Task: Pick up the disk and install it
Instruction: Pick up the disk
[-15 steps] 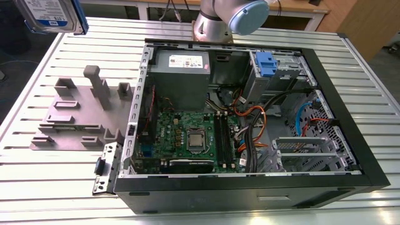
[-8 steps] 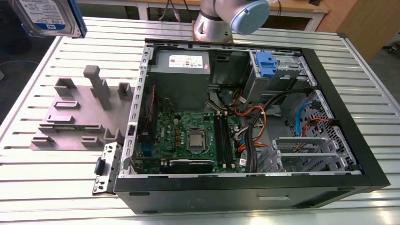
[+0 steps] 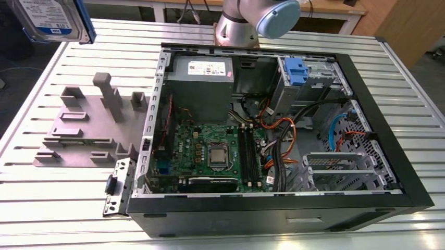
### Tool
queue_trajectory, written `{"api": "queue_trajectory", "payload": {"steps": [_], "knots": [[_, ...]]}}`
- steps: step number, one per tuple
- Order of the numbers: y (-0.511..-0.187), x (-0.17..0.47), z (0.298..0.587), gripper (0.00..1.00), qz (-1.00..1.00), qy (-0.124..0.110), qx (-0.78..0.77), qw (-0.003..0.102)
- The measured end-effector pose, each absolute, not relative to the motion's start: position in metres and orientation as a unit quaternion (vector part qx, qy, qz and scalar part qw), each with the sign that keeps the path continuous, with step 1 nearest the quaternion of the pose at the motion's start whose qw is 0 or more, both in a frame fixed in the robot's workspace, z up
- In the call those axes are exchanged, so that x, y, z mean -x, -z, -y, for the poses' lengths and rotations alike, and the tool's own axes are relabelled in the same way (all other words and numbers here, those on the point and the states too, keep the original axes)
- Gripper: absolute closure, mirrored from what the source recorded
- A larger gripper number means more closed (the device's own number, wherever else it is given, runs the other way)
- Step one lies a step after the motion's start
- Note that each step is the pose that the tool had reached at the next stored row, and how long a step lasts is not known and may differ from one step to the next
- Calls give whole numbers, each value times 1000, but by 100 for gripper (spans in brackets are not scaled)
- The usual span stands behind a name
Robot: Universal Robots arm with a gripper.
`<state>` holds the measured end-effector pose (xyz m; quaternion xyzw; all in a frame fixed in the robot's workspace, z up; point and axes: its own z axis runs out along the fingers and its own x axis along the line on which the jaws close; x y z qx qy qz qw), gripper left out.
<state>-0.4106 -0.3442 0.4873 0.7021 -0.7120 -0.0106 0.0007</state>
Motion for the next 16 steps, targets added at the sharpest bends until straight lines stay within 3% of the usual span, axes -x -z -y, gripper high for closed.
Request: {"api": "queue_trajectory", "payload": {"steps": [16], "knots": [[-487,406,344,63,712,11,-702,1]]}}
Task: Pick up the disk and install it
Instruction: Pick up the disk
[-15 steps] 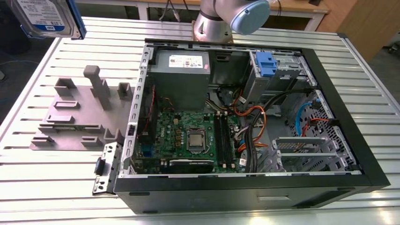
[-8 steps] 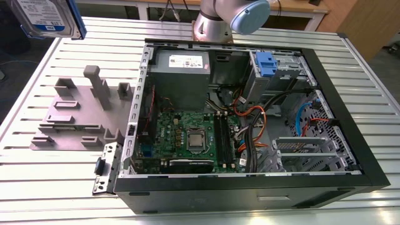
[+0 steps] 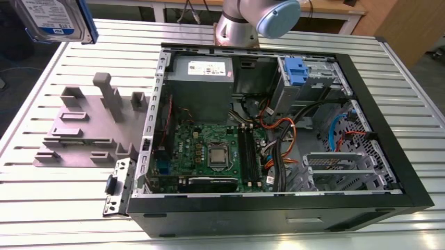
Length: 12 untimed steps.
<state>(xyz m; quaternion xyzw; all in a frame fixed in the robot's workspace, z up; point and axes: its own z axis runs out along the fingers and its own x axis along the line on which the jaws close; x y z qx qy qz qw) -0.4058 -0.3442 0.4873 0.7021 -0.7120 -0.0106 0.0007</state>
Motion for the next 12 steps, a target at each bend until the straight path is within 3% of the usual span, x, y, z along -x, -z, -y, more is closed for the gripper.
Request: {"api": "queue_trajectory", "payload": {"steps": [12], "knots": [[-487,401,345,63,712,11,-702,1]]}}
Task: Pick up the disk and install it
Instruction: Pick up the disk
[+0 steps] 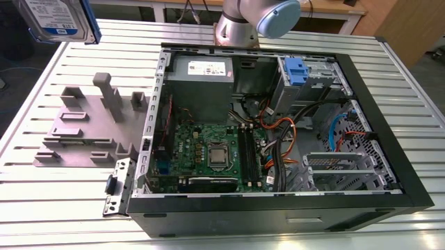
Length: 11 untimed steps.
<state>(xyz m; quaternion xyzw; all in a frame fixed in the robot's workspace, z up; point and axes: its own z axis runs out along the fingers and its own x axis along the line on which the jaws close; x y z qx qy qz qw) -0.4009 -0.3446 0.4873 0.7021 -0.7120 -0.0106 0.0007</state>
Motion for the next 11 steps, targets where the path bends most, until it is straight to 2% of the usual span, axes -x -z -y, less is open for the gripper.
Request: {"api": "queue_trajectory", "payload": {"steps": [11], "knots": [[-487,399,354,63,712,11,-702,1]]}}
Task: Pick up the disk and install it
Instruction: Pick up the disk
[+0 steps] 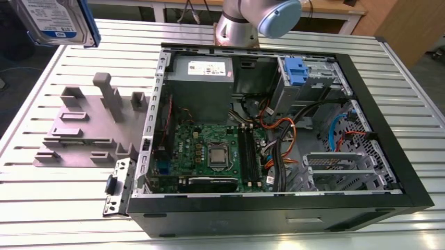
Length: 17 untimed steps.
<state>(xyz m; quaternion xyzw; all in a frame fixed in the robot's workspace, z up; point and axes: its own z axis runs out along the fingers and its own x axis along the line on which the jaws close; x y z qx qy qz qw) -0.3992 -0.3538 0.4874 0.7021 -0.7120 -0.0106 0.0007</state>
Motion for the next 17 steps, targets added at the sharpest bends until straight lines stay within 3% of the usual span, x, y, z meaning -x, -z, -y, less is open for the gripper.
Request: {"api": "queue_trajectory", "payload": {"steps": [17], "knots": [[-487,394,364,63,712,11,-702,1]]}}
